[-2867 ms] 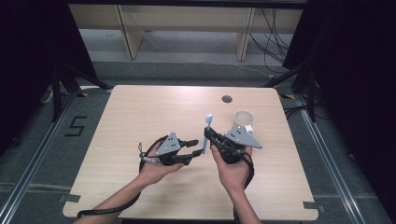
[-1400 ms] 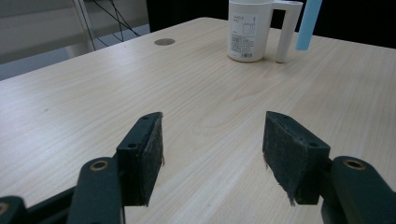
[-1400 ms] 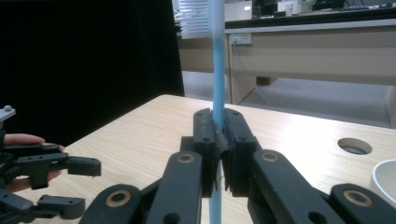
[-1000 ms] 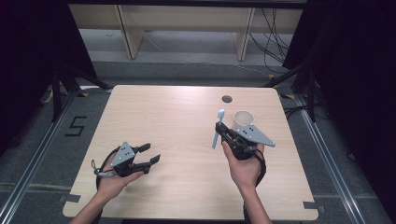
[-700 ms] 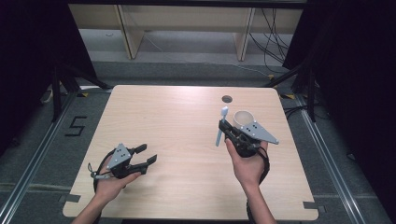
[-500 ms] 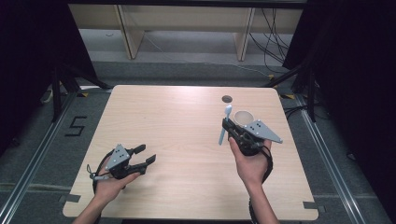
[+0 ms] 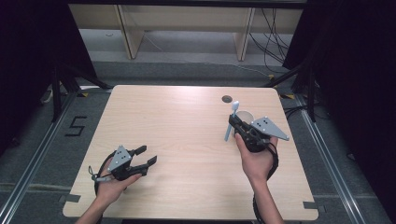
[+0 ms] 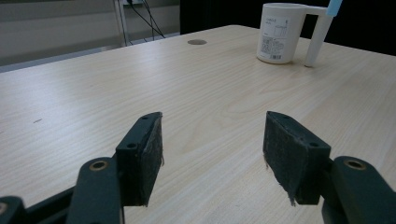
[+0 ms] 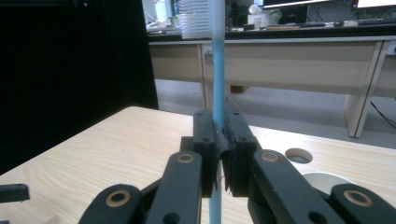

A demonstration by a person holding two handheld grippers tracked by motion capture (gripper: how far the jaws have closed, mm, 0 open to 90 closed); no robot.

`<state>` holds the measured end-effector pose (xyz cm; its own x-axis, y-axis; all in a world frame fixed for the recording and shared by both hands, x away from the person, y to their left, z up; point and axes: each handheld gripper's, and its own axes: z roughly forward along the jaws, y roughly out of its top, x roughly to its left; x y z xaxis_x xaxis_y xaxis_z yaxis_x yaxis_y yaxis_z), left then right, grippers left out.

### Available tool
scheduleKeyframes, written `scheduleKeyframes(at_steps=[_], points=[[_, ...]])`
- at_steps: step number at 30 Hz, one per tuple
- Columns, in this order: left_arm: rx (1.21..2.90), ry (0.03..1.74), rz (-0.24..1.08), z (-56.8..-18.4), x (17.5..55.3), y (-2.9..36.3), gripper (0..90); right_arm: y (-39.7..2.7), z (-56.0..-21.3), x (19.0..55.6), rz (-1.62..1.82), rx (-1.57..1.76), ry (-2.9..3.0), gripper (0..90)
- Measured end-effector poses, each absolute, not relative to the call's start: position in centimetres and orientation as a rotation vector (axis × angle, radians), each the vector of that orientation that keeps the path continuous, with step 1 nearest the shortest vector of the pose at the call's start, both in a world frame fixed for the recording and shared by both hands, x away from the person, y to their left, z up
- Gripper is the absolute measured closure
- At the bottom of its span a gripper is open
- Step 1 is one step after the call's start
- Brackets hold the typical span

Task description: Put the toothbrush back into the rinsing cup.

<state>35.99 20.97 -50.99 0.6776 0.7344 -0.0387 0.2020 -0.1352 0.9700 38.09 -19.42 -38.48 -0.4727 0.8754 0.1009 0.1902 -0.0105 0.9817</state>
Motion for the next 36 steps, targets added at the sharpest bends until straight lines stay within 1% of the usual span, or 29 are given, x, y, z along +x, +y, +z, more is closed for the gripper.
scheduleKeyframes(at_steps=[2,12,15,36], points=[[1.7,0.768,0.556,-50.9,35.9,21.1,36.9,-19.6,-38.4,38.2,1.529,1.122,1.685,85.5],[1.693,0.765,0.557,-50.6,36.1,21.0,36.0,-20.0,-38.1,38.7,1.523,1.168,1.663,85.4],[1.695,0.761,0.546,-50.7,36.1,21.0,35.5,-20.3,-38.0,39.0,1.527,1.137,1.665,85.4],[1.693,0.754,0.55,-50.5,36.1,20.9,34.9,-22.9,-37.0,39.7,1.465,1.189,1.598,85.3]])
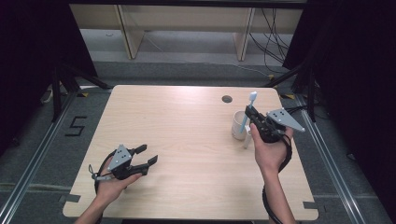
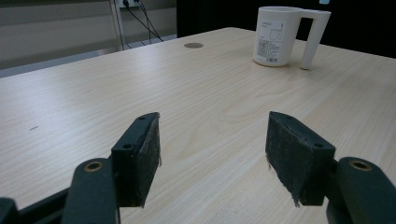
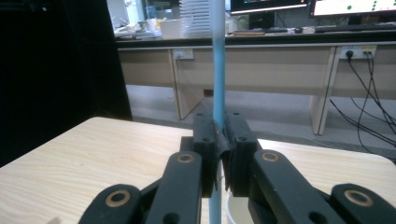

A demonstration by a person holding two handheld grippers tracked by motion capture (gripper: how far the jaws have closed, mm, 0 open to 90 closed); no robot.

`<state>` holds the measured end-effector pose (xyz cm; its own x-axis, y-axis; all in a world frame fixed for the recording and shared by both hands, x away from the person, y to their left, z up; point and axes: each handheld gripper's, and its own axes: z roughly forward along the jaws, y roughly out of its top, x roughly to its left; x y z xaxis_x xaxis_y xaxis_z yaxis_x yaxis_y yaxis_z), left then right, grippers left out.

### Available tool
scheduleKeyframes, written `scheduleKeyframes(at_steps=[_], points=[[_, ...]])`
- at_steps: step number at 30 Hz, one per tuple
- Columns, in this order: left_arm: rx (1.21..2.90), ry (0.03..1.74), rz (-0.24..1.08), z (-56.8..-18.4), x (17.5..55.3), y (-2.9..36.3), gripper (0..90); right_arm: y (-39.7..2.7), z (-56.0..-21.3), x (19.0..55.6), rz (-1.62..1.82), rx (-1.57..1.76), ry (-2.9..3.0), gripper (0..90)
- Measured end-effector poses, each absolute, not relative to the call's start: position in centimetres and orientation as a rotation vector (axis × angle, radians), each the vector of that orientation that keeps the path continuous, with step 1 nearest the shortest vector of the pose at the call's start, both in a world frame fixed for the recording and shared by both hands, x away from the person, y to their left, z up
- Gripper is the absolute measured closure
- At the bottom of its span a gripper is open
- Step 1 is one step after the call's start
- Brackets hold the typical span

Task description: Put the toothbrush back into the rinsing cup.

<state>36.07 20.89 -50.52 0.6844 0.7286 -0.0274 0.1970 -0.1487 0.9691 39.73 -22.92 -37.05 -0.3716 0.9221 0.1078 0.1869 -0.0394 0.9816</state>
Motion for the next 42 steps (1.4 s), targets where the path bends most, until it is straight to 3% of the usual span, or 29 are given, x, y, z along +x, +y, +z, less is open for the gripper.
scheduleKeyframes(at_steps=[17,42], points=[[1.683,0.759,0.548,-50.3,36.1,21.1,34.9,-25.7,-37.3,40.1,1.377,1.231,1.548,85.3],[1.679,0.767,0.544,-50.5,36.1,21.2,35.0,-25.5,-39.6,41.3,1.353,1.286,1.551,85.1]])
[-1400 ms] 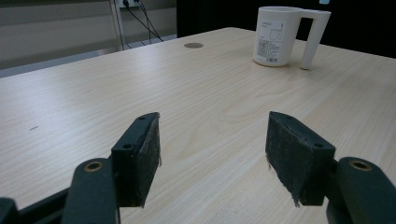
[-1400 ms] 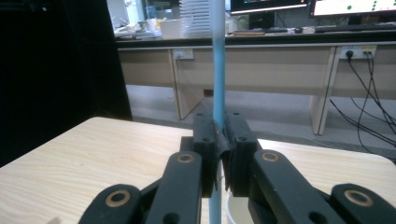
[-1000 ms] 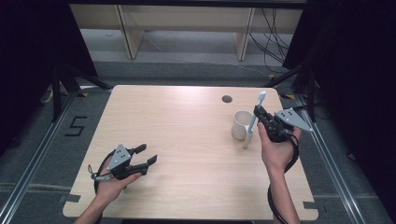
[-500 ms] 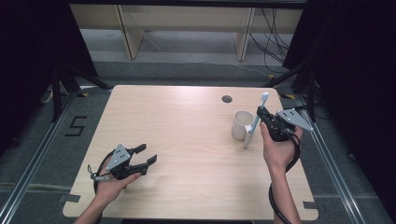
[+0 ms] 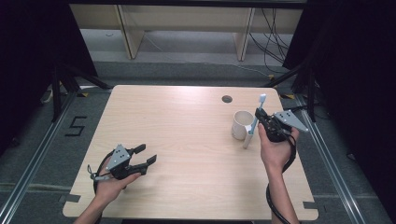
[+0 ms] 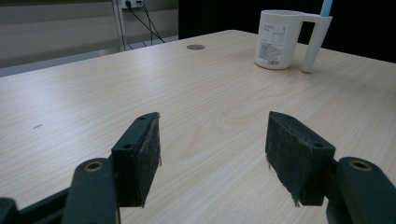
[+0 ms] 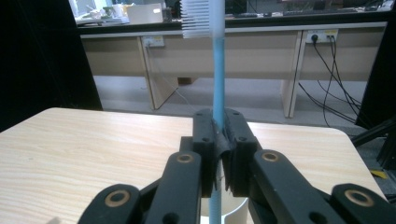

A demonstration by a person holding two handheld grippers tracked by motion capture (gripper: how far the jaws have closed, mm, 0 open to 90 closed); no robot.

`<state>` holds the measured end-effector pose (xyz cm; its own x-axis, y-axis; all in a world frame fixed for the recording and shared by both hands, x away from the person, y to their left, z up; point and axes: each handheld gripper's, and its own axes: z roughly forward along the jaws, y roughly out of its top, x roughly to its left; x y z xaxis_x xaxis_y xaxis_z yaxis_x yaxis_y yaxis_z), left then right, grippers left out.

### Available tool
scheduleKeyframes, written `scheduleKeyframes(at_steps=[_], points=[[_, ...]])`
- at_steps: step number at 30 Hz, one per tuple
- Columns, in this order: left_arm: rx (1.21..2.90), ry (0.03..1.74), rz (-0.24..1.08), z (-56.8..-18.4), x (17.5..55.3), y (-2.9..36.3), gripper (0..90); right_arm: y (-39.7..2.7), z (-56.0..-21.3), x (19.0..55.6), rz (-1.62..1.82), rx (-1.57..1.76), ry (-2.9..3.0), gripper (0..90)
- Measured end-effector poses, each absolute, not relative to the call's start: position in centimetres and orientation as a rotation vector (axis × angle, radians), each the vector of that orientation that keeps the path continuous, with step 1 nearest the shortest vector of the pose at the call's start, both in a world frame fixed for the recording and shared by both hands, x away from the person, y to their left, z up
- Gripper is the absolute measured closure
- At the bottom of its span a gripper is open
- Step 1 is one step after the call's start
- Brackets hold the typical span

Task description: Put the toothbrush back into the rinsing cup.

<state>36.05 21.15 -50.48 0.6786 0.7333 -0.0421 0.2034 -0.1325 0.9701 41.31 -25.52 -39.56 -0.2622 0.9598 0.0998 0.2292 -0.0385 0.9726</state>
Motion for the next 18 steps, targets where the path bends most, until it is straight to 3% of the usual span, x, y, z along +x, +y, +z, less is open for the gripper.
scheduleKeyframes(at_steps=[18], points=[[1.688,0.768,0.541,-50.7,36.2,21.3,35.2,-25.0,-42.4,41.8,1.322,1.279,1.583,84.5]])
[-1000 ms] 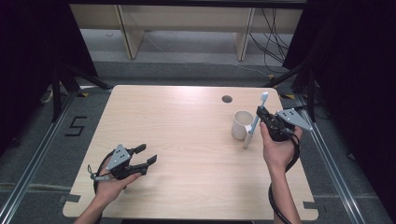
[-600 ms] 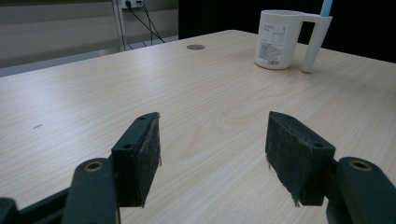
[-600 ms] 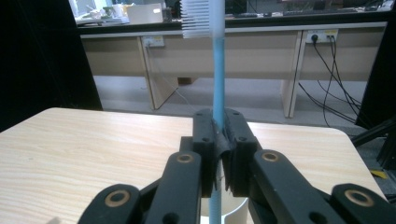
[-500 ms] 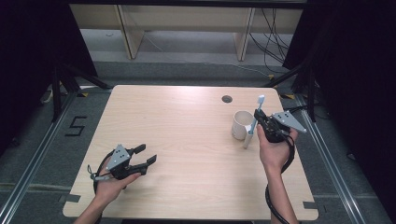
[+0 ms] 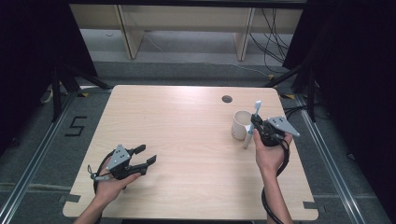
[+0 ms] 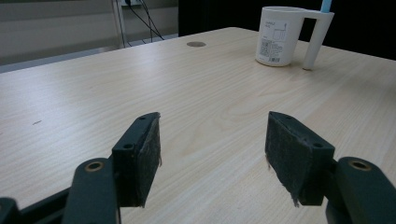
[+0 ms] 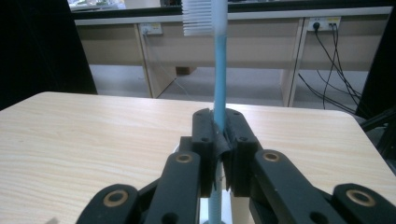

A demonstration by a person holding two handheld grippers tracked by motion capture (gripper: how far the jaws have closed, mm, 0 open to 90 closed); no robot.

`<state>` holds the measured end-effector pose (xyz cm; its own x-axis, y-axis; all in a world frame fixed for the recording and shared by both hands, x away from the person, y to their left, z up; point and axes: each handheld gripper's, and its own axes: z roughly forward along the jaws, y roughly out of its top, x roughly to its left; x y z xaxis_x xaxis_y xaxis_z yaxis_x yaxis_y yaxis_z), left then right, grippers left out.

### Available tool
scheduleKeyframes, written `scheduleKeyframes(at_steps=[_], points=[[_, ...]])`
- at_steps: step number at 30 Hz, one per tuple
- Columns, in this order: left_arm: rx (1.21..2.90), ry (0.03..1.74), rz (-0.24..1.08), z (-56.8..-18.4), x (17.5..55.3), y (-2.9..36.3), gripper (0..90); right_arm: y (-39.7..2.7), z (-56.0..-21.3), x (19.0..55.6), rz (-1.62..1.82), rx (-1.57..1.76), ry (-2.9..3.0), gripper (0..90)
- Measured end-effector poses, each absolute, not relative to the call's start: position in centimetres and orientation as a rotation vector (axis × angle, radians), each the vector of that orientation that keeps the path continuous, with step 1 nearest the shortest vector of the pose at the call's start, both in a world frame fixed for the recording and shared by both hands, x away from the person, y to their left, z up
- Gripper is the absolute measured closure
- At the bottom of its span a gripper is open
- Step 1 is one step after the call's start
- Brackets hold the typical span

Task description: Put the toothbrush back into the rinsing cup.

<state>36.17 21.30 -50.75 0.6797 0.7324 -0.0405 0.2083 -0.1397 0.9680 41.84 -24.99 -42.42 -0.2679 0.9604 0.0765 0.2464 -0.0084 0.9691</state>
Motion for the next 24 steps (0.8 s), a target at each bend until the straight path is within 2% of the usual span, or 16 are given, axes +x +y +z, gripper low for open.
scheduleKeyframes(at_steps=[24], points=[[1.675,0.758,0.533,-51.0,36.2,21.0,35.2,-24.6,-44.3,41.4,1.257,1.277,1.595,83.6]])
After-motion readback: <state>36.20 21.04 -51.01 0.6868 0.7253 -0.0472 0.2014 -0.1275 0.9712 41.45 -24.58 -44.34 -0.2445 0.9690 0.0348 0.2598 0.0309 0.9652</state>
